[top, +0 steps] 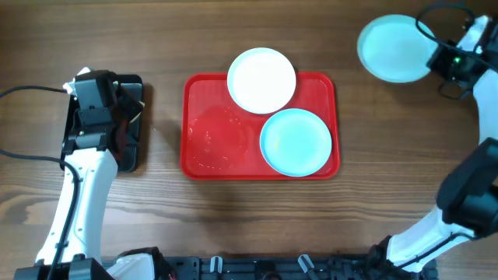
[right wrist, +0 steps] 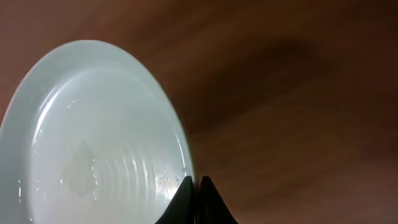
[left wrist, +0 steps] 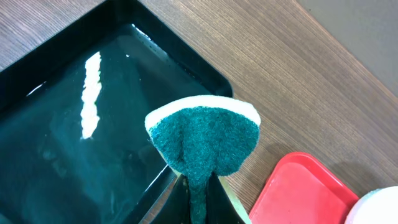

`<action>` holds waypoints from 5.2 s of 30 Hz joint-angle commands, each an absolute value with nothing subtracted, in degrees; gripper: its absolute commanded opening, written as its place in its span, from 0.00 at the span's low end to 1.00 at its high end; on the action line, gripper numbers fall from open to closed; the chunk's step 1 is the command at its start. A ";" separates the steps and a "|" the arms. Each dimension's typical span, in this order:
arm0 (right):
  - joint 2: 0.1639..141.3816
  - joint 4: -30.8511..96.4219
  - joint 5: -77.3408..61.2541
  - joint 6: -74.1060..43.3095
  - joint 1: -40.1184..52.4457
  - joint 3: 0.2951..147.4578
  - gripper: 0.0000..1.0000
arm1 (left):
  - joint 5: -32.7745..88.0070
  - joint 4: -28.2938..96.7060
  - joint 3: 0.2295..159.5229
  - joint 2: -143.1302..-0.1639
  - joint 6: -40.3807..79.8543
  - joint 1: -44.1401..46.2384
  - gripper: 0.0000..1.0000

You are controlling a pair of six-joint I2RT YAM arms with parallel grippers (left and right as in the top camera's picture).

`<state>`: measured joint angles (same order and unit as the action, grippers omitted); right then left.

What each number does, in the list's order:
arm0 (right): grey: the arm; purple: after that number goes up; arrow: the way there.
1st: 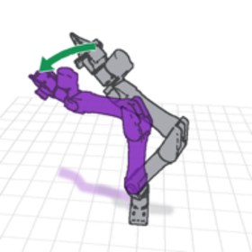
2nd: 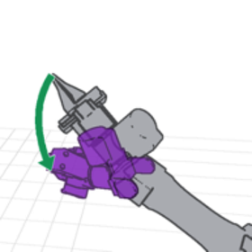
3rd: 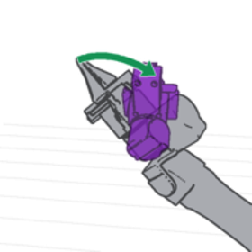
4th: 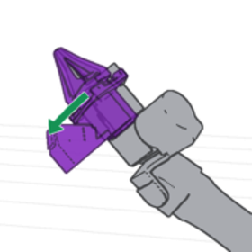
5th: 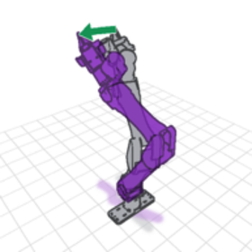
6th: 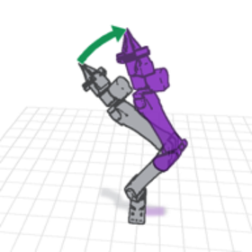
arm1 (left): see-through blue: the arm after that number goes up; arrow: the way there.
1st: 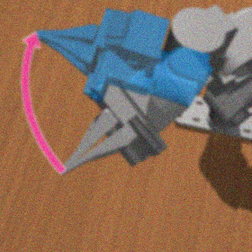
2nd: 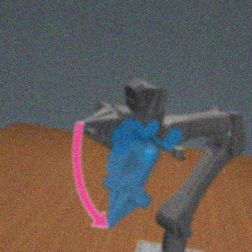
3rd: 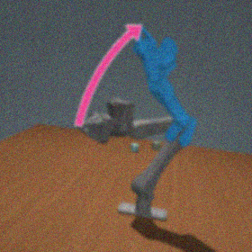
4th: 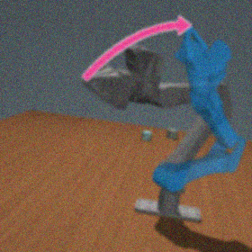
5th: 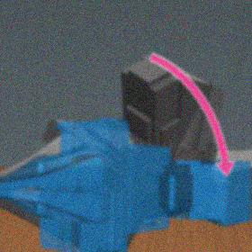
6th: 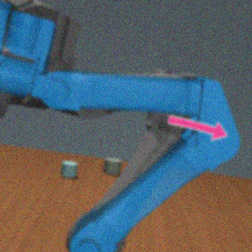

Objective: Clean dirty plates on tray and stack at the side
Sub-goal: 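Grasp the white plate rim with the right gripper and tilt it, then scrub the held white plate with the sponge in the left gripper, then carry the white plate right and stack it on the blue plate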

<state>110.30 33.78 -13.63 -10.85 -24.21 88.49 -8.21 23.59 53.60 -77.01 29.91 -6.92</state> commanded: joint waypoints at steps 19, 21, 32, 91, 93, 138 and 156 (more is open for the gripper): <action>122.19 26.55 -5.34 -6.61 16.86 87.61 0.72 | -7.05 23.40 53.47 -77.06 30.28 -7.27 0.04; 123.50 27.09 -6.48 -6.70 16.86 87.61 0.63 | -7.05 23.38 53.47 -77.06 30.30 -7.27 0.04; 124.29 27.79 -13.19 -7.46 25.23 87.64 0.04 | 6.87 22.17 53.47 -77.87 30.28 -6.87 0.04; 124.29 33.01 -14.85 1.34 28.71 87.64 0.04 | -23.66 13.65 53.65 -102.39 28.75 15.94 0.04; 124.29 33.01 -10.46 1.37 28.71 87.66 0.04 | -27.09 16.40 53.65 -94.32 28.75 15.64 0.04; 126.85 28.60 -13.37 -5.10 14.22 89.17 0.25 | -19.49 24.27 53.58 -74.26 28.99 -2.85 0.04; 107.77 4.45 55.51 69.49 53.58 89.30 0.04 | -19.51 24.14 53.58 -74.26 28.99 -2.85 0.04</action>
